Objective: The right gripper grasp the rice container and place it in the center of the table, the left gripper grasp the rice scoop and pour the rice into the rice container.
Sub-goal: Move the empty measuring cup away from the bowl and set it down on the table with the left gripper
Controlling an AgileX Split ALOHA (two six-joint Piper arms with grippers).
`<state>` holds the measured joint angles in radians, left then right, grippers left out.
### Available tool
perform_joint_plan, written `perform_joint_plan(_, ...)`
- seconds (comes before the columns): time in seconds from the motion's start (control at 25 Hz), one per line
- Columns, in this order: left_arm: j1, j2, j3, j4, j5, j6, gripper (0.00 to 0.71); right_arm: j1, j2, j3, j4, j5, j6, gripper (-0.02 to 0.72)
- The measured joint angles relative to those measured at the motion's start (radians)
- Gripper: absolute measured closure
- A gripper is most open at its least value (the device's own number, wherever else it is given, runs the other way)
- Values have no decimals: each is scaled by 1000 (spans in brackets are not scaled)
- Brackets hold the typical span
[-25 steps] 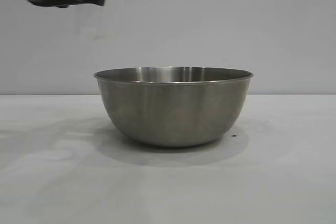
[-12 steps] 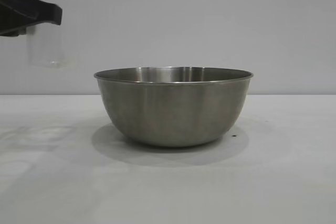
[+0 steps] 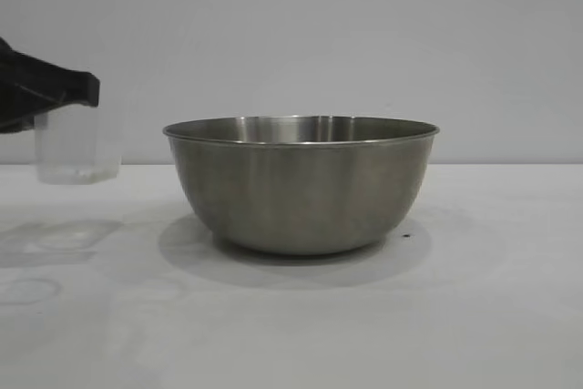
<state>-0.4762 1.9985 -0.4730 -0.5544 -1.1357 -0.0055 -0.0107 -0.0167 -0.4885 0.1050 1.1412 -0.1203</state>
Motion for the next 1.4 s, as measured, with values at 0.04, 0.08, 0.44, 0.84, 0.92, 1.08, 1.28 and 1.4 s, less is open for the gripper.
perform_joint_plan(0.04, 0, 8, 0, 0, 0, -13, 710, 0, 0, 0, 0, 0, 0, 229)
perform_joint_plan(0.08, 0, 18, 0, 0, 0, -25, 710, 0, 0, 0, 0, 0, 0, 229)
perform_joint_plan(0.44, 0, 36, -57, 2, 0, -43, 710, 0, 0, 0, 0, 0, 0, 229)
perform_joint_plan(0.84, 0, 88, -58, 43, -1, -49, 710, 0, 0, 0, 0, 0, 0, 229)
perform_joint_plan(0.92, 0, 88, -58, 46, -1, -55, 710, 0, 0, 0, 0, 0, 0, 229)
perform_joint_plan(1.08, 0, 96, -58, 46, -1, -69, 710, 0, 0, 0, 0, 0, 0, 229)
perform_joint_plan(1.28, 0, 95, -58, 47, -1, -71, 710, 0, 0, 0, 0, 0, 0, 229)
perform_joint_plan(1.4, 0, 95, -58, 47, -1, -71, 660, 0, 0, 0, 0, 0, 0, 229)
